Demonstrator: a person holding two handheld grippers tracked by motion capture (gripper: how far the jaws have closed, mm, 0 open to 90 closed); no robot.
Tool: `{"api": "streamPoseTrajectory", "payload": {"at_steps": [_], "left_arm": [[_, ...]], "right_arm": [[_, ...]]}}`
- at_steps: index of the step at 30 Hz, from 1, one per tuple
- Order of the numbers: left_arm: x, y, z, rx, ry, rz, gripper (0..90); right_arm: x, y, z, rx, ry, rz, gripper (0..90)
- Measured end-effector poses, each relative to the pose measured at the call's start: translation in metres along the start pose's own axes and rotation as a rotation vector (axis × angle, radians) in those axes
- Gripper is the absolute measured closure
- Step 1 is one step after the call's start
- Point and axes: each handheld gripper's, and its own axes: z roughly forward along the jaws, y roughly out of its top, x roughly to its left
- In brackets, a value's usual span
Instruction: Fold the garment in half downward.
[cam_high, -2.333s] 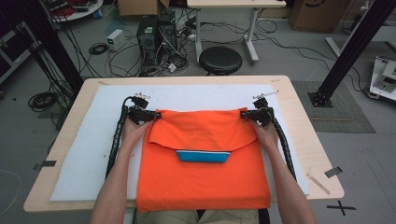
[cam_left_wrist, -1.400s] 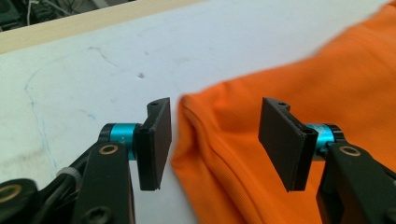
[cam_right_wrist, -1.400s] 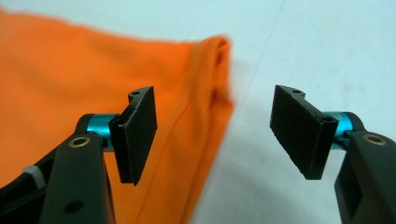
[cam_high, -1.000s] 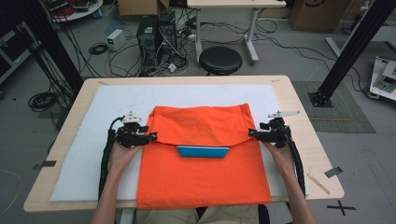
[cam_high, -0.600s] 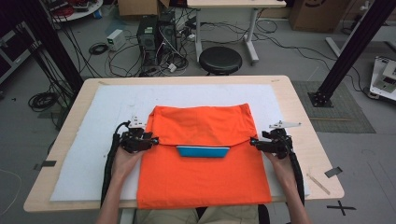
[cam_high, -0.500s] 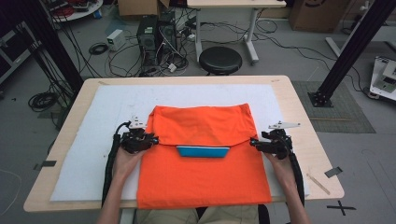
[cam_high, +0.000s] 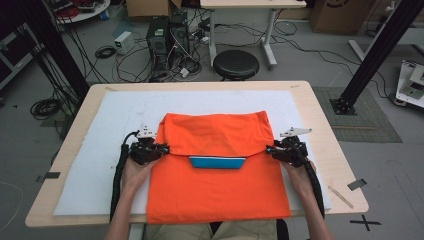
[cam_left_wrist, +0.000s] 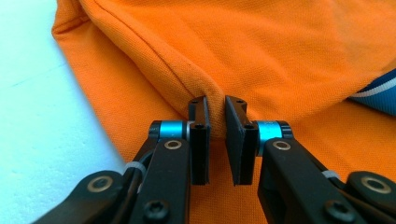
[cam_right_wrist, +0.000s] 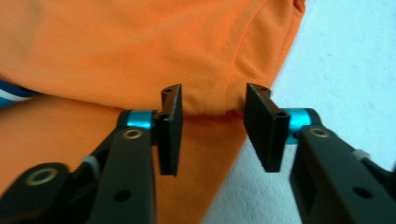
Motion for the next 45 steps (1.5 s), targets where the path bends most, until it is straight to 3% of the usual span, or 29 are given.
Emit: {"api": "streamPoseTrajectory", "payload": {"at_steps": [4,9,16,22,25,37,41,45], "left_arm": [[0.000,-0.001,0.000,-0.007,-0.001,-0.002,80.4],[-0.004,0.000,-0.003,-0.018,0.032,0.019,81.5],[-0.009,-0.003,-0.023,-0.046,0.016,0.023,81.8],[-0.017,-0.022,-0.037,-0.047,-0.028,0.018,82.0],[-0.022,-0.031,-0.045,-0.061,-0.042,0.009,82.0],[-0.057,-0.065,-0.073,-0.084,-0.089,0.037,81.9],[-0.064,-0.073,-0.081,-0.091,-0.109,0.034,81.9],[-0.068,-0.079,-0.088,-0.087,-0.125,0.036,81.9]], "right_arm": [[0.005,0.002,0.007,0.018,-0.052,-0.055,69.5],[0.005,0.003,0.005,0.011,-0.033,-0.060,86.4],[0.005,0.000,-0.014,-0.023,0.020,-0.029,87.7],[0.010,-0.018,-0.025,-0.006,0.055,-0.032,87.7],[0.011,-0.026,-0.033,-0.026,0.088,-0.018,87.7],[0.026,-0.061,-0.065,-0.043,0.142,-0.002,87.7],[0.026,-0.072,-0.074,-0.060,0.172,0.034,87.7],[0.031,-0.080,-0.082,-0.066,0.184,0.019,87.6]]}}
